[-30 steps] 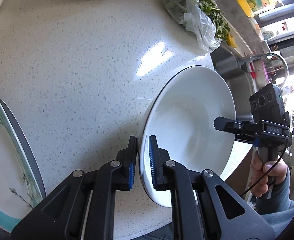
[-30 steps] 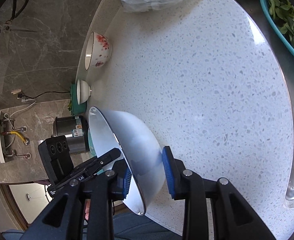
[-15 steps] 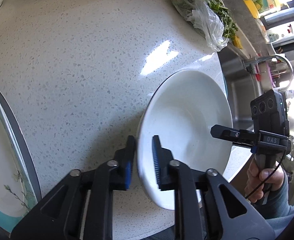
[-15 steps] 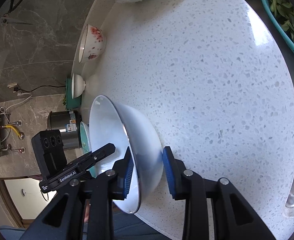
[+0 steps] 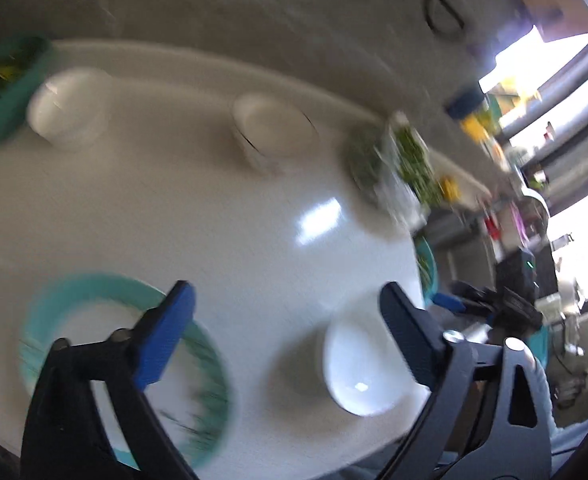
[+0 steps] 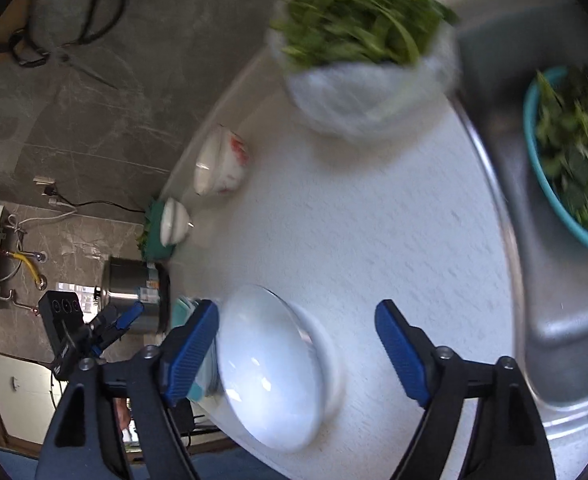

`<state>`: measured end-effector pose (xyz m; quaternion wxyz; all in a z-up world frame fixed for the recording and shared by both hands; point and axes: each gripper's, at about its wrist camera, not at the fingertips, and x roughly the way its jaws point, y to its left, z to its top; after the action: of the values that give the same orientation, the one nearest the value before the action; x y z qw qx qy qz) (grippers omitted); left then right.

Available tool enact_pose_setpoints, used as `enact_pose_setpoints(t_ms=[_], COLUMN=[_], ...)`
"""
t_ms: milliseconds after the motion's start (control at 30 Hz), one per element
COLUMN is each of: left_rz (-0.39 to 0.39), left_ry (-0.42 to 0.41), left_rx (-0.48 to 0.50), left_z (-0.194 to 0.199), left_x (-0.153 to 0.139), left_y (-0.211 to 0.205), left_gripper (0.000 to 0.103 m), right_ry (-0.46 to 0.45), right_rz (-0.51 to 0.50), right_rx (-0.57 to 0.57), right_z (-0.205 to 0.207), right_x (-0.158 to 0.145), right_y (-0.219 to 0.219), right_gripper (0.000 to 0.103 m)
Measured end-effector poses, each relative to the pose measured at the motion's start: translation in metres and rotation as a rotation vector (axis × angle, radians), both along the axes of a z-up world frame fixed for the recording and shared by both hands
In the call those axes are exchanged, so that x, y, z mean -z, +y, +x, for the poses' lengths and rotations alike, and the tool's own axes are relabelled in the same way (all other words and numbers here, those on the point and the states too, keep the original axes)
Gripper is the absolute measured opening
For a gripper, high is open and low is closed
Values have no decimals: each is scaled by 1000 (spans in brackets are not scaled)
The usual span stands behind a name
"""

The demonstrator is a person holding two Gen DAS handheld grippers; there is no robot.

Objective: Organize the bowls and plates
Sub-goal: 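Move both grippers to the small white bowl by the teal colander and close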

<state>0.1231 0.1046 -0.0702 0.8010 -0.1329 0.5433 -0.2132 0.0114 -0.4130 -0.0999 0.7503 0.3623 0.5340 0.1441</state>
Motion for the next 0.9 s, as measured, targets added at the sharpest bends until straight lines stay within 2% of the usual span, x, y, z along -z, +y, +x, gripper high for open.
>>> enact_pose_setpoints(t_ms=[100,167,200,333,433,467,600,800,900], left_rz=[40,58,80,145,167,161,152,115,102], left_ry=[-85,-133,-145,-111,-81,-61,-15,-5,11], left_rx=[-102,-157,-176,-205,-210,-211,-185,-186,-173], left_z=[32,54,66,111,138,148,175,204,214], left_x=[-17,-17,-13,20,48,57,86,106,117], left_y=[66,107,124,167,189,194,208,218,213], left_gripper=[103,103,103,103,103,103,101,101,88], right_ry=[-92,-138,-159,-227,-189,-178,-90,7,34], right_rz=[-16,-27,-44,-88,-157,-164,-214,-267,-270], right_rx=[-38,-78,-104,-180,-235,-249,-288,-289,-287], right_z=[30,56,72,126,175,186,239,277,284], right_x=[-28,-44,-53,-69,-58,-54,-21,24,37], right_y=[45,86,112,203,267,281,339,371,375], right_gripper=[92,102,102,102,100,92,83,82,81])
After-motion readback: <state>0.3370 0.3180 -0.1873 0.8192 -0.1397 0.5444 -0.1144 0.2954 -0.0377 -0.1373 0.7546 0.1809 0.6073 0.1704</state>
